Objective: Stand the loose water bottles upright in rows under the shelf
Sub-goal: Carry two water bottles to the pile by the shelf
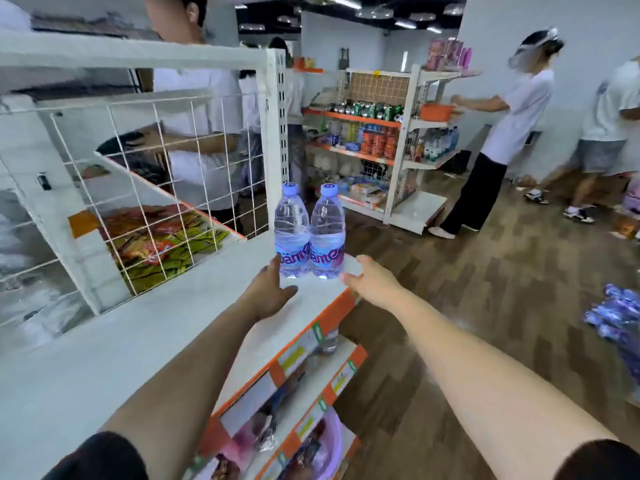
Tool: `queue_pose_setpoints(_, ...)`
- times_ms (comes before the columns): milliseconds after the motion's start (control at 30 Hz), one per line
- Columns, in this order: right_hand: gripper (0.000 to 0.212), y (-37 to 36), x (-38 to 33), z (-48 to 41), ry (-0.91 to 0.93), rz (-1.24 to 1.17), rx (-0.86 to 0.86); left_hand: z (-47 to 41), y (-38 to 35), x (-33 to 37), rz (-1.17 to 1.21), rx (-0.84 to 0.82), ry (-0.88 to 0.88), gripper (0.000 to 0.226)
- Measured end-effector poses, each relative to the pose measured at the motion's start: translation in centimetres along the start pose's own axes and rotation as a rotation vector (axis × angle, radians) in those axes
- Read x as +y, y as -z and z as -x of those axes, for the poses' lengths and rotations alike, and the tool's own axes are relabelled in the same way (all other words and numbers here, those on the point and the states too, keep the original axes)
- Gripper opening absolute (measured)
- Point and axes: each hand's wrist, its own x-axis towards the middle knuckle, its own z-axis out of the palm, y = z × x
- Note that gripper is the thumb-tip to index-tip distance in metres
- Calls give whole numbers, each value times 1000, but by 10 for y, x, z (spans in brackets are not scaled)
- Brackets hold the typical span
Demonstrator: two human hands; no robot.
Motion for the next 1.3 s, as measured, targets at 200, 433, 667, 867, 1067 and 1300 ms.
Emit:
queue_pose_setpoints(200, 45, -7, -8, -63, 44, -194, 23, -53, 9, 8, 224, 194, -5, 72)
queue_pose_setpoints(433, 67, -10, 3, -129, 60, -245, 86, -120, 23, 8, 150, 114, 38, 78)
queue_pose_setpoints(667, 73, 55, 79, -165, -41, -302, 207, -198, -18, 82, 134, 0, -107, 92)
queue_pose_setpoints(867, 36, 144, 186, -164, -175, -335, 342, -280, -129, 191, 148, -215, -246, 72)
queue_pose_setpoints(1067, 34, 233, 333, -194, -314, -439, 464, -361, -261, 317, 90, -346, -357, 79)
queue_pose_setpoints(1300, 34, 329, 476, -232, -440, -448, 574, -435, -387, 451, 130, -432, -431, 67)
